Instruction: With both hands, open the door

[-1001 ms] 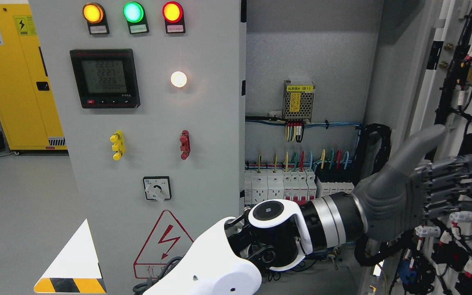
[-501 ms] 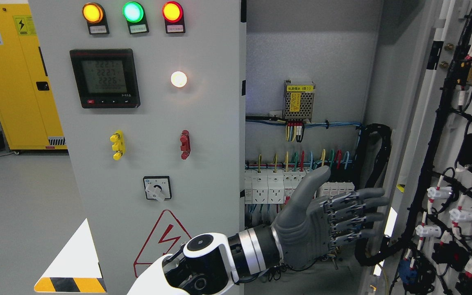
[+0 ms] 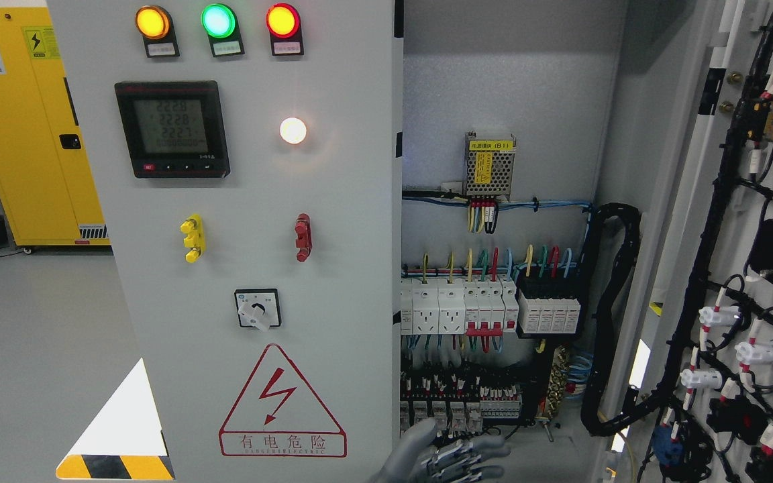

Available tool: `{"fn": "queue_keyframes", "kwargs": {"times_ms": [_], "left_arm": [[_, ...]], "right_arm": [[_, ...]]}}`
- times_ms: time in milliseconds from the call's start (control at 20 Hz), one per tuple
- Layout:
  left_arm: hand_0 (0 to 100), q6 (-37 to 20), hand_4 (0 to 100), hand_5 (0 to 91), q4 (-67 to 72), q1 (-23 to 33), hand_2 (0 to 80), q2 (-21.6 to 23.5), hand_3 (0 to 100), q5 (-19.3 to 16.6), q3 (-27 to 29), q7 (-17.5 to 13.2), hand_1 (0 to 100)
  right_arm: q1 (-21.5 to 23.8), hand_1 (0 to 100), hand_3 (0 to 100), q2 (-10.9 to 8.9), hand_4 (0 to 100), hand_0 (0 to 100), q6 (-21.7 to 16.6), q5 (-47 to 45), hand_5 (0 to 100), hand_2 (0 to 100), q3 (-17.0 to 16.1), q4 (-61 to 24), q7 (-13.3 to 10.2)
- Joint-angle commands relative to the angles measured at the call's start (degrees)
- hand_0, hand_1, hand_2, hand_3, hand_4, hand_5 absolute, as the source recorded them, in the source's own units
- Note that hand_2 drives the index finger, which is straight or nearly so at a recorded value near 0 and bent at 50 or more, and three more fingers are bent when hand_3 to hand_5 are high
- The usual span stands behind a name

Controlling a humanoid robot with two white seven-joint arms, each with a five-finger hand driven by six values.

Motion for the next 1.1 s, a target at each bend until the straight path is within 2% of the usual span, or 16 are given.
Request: {"fn": "queue_keyframes", "kwargs": {"times_ms": [0, 200, 300, 350, 551, 701, 801, 951, 1051], "left_arm": [[0, -7.68, 0, 0.0, 3.34, 19.81, 0.0, 5.68, 0, -19.39, 1.72, 0.18, 0], [0, -15.42, 0, 0.0, 16.85, 26.59, 0.0, 5.33, 0, -19.76, 2.07, 0.62, 0], [0, -19.20, 0, 0.0, 28.52, 27.83, 0.0, 1.75, 0, -19.67, 3.90, 0.62, 0], [0, -20.61, 0, 0.0, 35.89, 28.09, 0.0, -0.71, 0, -19.67, 6.53, 0.53, 0], [0, -20.89, 0, 0.0, 60.61, 26.96, 0.0, -10.29, 0, -19.93, 17.96, 0.18, 0], [0, -20.62, 0, 0.0, 71.79, 25.46, 0.0, -14.26, 0, -19.84, 18.86, 1.05, 0], [0, -20.28, 0, 0.0, 77.86, 24.85, 0.0, -16.11, 0, -19.93, 18.77, 4.81, 0], [0, -19.57, 0, 0.0, 83.49, 24.76, 0.0, -17.69, 0, -19.93, 18.77, 15.43, 0], [0, -17.73, 0, 0.0, 86.75, 24.76, 0.0, -19.01, 0, -19.93, 18.77, 20.20, 0]], "right_arm": [[0.03, 7, 0, 0.00, 0, 21, 0.04, 0.00, 0, 0, -0.08, 0.14, -1.52], [0.03, 7, 0, -0.09, 0, 21, 0.04, 0.00, 0, 0, -0.08, 0.14, -1.53], [0.03, 7, 0, -0.09, 0, 21, -0.05, 0.00, 0, 0, -0.08, 0.23, -1.53], [0.03, 7, 0, -0.09, 0, 21, -0.05, 0.00, 0, 0, -0.08, 0.14, -1.53], [0.12, 7, 0, -0.09, 0, 21, -0.05, 0.00, 0, 0, -0.08, 0.14, -1.44], [0.21, 7, 0, 0.00, 0, 21, -0.05, 0.00, 0, 0, -0.08, 0.23, -1.35], [0.21, 7, 0, 0.00, 0, 22, -0.05, 0.00, 0, 0, -0.08, 0.23, -1.35], [0.30, 7, 0, 0.00, 0, 22, -0.13, 0.00, 0, 0, -0.08, 0.23, -1.26], [0.30, 7, 0, 0.00, 0, 22, -0.13, 0.00, 0, 0, -0.08, 0.23, -1.26]]}}
